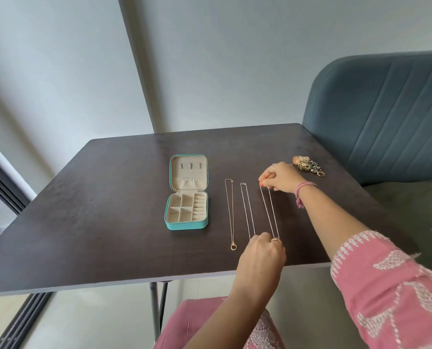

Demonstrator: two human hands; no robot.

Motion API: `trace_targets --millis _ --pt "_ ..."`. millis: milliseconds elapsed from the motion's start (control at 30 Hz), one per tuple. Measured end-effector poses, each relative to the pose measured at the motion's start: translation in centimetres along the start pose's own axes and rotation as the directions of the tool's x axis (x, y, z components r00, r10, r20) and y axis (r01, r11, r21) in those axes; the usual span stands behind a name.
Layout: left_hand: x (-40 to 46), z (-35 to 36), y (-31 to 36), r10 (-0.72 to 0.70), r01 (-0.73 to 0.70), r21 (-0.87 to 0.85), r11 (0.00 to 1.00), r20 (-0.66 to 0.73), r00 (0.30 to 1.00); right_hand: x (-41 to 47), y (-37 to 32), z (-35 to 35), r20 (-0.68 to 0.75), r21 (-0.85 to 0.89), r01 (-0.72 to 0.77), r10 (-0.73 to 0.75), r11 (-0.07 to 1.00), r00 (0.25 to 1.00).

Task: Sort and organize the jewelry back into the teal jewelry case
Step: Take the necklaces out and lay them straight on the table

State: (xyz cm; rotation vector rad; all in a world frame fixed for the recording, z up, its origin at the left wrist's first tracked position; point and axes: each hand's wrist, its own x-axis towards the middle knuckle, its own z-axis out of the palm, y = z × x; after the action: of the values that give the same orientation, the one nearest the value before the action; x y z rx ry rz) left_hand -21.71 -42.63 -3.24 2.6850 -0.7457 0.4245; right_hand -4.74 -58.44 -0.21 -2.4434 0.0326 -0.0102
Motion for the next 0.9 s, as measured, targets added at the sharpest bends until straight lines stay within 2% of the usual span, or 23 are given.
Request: trace_targets --millis 167,367,467,533,733,900 --pt "-0.1 -0.3 0.5 -0.008 0.001 0.136 0.991 0.053 0.999 0.5 0.9 0.7 -0.025 -0.025 0.009 -0.01 1.0 1.0" --pt "-0.3 2.4 0.3 0.014 -0.024 0.064 0.998 0.157 0.987 1.0 1.8 0.9 0.002 -0.009 0.0 0.0 1.0 1.0" --pt "-0.4 2.9 0.1 0.106 -0.111 0.036 0.993 0.117 0.987 1.2 2.0 1.1 -0.007 0.029 -0.019 0.019 0.999 1.0" --pt "-0.3 2.3 0.3 0.087 -0.09 0.014 0.996 0.114 0.99 1.2 2.1 1.2 -0.018 0.05 -0.036 0.037 0.998 0.999" --pt "-1.1 1.4 1.3 0.026 -0.022 0.068 0.997 -0.055 0.998 1.3 2.0 1.3 -0.026 0.091 -0.067 0.07 0.994 0.997" --pt "-1.3 1.1 1.6 0.008 -0.008 0.017 1.0 0.03 1.0 1.3 1.8 1.4 -0.033 0.073 -0.074 0.077 0.995 0.996"
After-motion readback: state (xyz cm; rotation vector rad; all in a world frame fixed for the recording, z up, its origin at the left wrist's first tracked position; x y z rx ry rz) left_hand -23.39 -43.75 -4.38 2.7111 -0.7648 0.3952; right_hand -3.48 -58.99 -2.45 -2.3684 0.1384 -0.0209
